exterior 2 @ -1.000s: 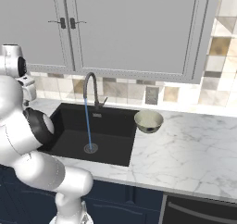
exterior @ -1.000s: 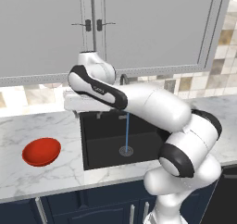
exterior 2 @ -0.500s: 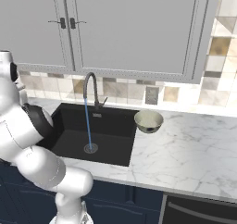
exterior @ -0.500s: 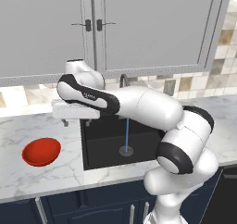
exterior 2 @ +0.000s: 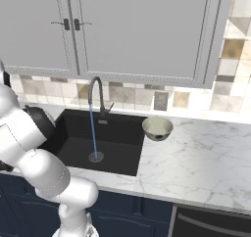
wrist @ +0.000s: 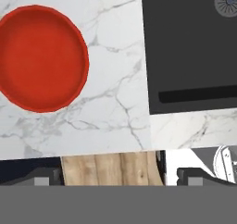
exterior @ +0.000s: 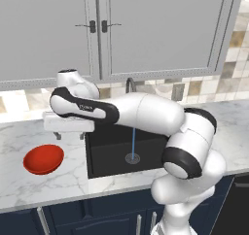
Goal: Rinse each bowl for a few seconds and place them down in the sink or on the counter.
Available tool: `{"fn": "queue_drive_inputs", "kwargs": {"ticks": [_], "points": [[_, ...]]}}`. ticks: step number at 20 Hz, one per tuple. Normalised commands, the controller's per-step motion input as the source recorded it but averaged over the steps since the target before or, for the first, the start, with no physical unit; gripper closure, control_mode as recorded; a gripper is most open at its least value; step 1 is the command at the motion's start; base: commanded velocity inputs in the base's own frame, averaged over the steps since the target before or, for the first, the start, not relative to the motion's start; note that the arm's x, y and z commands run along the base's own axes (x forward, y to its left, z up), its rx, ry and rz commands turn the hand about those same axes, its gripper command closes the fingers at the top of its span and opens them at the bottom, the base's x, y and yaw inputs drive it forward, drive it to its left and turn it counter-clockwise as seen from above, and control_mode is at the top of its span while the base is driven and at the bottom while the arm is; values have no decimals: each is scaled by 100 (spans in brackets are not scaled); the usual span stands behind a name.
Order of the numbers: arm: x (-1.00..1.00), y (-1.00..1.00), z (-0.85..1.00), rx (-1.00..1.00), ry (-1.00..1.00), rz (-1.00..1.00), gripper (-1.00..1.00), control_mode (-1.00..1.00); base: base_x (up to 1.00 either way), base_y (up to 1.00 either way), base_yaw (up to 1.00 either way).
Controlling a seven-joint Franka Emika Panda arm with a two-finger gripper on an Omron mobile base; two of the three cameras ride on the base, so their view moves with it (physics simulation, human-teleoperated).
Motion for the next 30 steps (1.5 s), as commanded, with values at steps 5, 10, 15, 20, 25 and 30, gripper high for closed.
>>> {"fn": "queue_drive_inputs", "kwargs": {"ticks": [5,10,15,20,25,30], "points": [[0,24,-18,-4,-1,0,-100,-100,0,0,0],[0,11,-17,-4,-1,0,-100,-100,0,0,0],[-1,1,-18,-1,0,0,-100,-100,0,0,0],[0,0,-15,0,0,0,-100,-100,0,0,0],[0,0,-14,0,0,0,-100,-100,0,0,0],[0,0,-14,0,0,0,-100,-100,0,0,0]]}}
